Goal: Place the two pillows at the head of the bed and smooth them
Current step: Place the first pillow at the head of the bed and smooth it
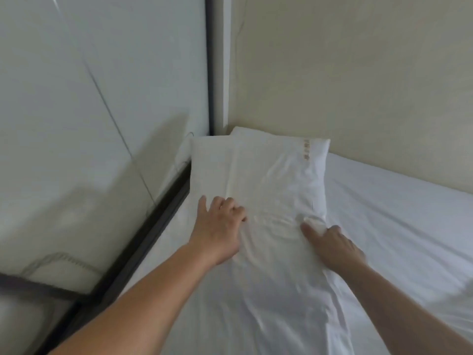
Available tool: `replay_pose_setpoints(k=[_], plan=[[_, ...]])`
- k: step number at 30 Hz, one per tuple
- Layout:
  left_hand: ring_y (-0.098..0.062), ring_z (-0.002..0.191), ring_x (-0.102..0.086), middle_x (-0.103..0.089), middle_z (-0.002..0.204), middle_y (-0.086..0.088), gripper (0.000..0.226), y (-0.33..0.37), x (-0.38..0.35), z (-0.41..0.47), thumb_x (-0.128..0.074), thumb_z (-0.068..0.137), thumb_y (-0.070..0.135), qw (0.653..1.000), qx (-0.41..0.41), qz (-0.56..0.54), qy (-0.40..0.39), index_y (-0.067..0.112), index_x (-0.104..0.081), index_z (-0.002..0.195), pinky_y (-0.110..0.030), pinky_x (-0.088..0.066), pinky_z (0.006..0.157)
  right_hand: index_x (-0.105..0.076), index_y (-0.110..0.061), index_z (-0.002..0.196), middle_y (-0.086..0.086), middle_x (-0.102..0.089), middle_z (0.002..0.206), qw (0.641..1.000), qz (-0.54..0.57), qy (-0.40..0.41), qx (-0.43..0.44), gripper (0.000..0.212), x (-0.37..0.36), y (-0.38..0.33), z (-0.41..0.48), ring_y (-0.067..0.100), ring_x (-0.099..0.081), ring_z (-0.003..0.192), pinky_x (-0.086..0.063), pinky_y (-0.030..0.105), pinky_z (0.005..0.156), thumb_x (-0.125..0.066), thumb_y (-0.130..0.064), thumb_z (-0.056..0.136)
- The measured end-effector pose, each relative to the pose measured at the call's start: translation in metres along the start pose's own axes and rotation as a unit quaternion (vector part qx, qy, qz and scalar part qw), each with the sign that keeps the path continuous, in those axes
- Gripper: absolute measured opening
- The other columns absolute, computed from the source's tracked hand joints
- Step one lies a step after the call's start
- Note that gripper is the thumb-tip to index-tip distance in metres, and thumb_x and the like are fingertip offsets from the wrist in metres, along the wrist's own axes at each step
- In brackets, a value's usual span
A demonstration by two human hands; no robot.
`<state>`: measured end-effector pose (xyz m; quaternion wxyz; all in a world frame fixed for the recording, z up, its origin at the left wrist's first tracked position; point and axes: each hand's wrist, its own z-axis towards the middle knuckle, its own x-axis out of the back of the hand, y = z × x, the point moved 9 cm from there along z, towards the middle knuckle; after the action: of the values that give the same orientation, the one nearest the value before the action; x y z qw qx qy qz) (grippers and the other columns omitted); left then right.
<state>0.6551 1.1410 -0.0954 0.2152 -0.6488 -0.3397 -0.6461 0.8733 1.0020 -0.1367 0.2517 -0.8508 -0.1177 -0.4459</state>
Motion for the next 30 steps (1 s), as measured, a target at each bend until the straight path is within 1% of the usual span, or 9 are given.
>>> replay_pose_setpoints(k=[2,5,9,12,16,19,24,28,30], plan=[[-0.033,0.145,-0.005,-0.013,0.158,-0.003,0.058,-0.013,-0.039,0.011,-0.044,0.088,0.051,0.993,0.087,-0.046,-0.063,0.042,-0.026,0.142,-0.062,-0.003,0.113,-0.025,-0.014,0.145,0.019,-0.048,0.139,0.999,-0.029,-0.002,-0.014,0.100,-0.013,0.009,0.015,0.036,-0.051,0.123,-0.039,0.046,0.095,-0.029,-0.086,0.076],[-0.038,0.145,0.015,0.019,0.160,-0.005,0.107,-0.033,-0.087,0.038,-0.044,0.064,0.089,0.968,0.194,-0.117,-0.109,0.046,0.008,0.147,-0.068,-0.004,0.111,0.004,-0.026,0.154,0.023,-0.032,0.148,1.000,-0.003,-0.028,-0.010,0.109,-0.039,0.006,0.042,0.041,-0.045,0.128,-0.037,0.049,0.101,-0.034,-0.088,0.073],[-0.038,0.146,0.002,0.013,0.161,-0.005,0.133,-0.056,-0.144,0.067,-0.050,0.040,0.097,0.897,0.338,-0.259,-0.117,0.050,0.020,0.143,-0.067,-0.014,0.109,0.010,-0.039,0.150,0.027,-0.027,0.149,0.997,0.049,-0.058,-0.007,0.120,-0.080,0.000,0.087,0.045,-0.035,0.134,-0.031,0.050,0.110,-0.042,-0.095,0.058],[-0.039,0.144,-0.003,0.008,0.161,-0.008,0.133,-0.071,-0.192,0.073,-0.043,0.038,0.100,0.890,0.375,-0.236,-0.105,0.049,0.024,0.141,-0.066,-0.018,0.107,0.008,-0.040,0.150,0.029,-0.024,0.150,0.998,0.013,-0.065,-0.013,0.129,-0.110,-0.001,0.107,0.047,-0.033,0.135,-0.030,0.050,0.110,-0.040,-0.099,0.047],[-0.041,0.137,-0.015,-0.008,0.153,-0.013,0.128,-0.082,-0.215,0.083,-0.030,0.041,0.102,0.916,0.378,-0.125,-0.052,0.042,0.015,0.145,-0.061,-0.028,0.100,0.009,-0.035,0.148,0.026,-0.043,0.133,0.999,-0.032,-0.017,-0.040,0.137,-0.122,-0.004,0.128,0.041,-0.044,0.123,-0.037,0.047,0.104,-0.041,-0.098,0.039],[-0.039,0.122,-0.031,-0.023,0.141,-0.016,0.125,-0.077,-0.212,0.100,-0.033,0.045,0.098,0.927,0.362,-0.096,-0.030,0.035,-0.002,0.148,-0.057,-0.034,0.091,0.003,-0.040,0.147,0.018,-0.043,0.125,0.997,-0.009,0.007,-0.072,0.132,-0.123,-0.005,0.141,0.038,-0.045,0.120,-0.043,0.048,0.098,-0.049,-0.097,0.040],[-0.037,0.098,-0.047,-0.041,0.121,-0.021,0.117,-0.078,-0.209,0.131,-0.050,0.055,0.088,0.949,0.300,-0.096,0.019,0.025,-0.017,0.147,-0.051,-0.042,0.079,-0.008,-0.046,0.143,0.013,-0.041,0.119,0.994,0.042,0.041,-0.092,0.115,-0.126,-0.013,0.148,0.038,-0.047,0.116,-0.045,0.050,0.089,-0.059,-0.089,0.049],[-0.035,0.104,-0.047,-0.042,0.119,-0.016,0.107,-0.076,-0.213,0.136,-0.050,0.067,0.081,0.963,0.242,-0.118,-0.031,0.028,-0.010,0.151,-0.047,-0.042,0.083,-0.023,-0.043,0.139,0.009,-0.056,0.112,0.995,0.030,0.068,-0.062,0.093,-0.125,-0.016,0.141,0.036,-0.061,0.101,-0.043,0.039,0.071,-0.055,-0.086,0.062],[-0.032,0.106,-0.048,-0.041,0.118,-0.012,0.095,-0.076,-0.203,0.131,-0.054,0.075,0.073,0.962,0.217,-0.164,-0.031,0.029,-0.018,0.151,-0.044,-0.043,0.083,-0.033,-0.039,0.135,0.004,-0.064,0.104,0.996,0.028,0.079,-0.037,0.074,-0.115,-0.020,0.126,0.032,-0.063,0.096,-0.044,0.038,0.068,-0.054,-0.076,0.074]])
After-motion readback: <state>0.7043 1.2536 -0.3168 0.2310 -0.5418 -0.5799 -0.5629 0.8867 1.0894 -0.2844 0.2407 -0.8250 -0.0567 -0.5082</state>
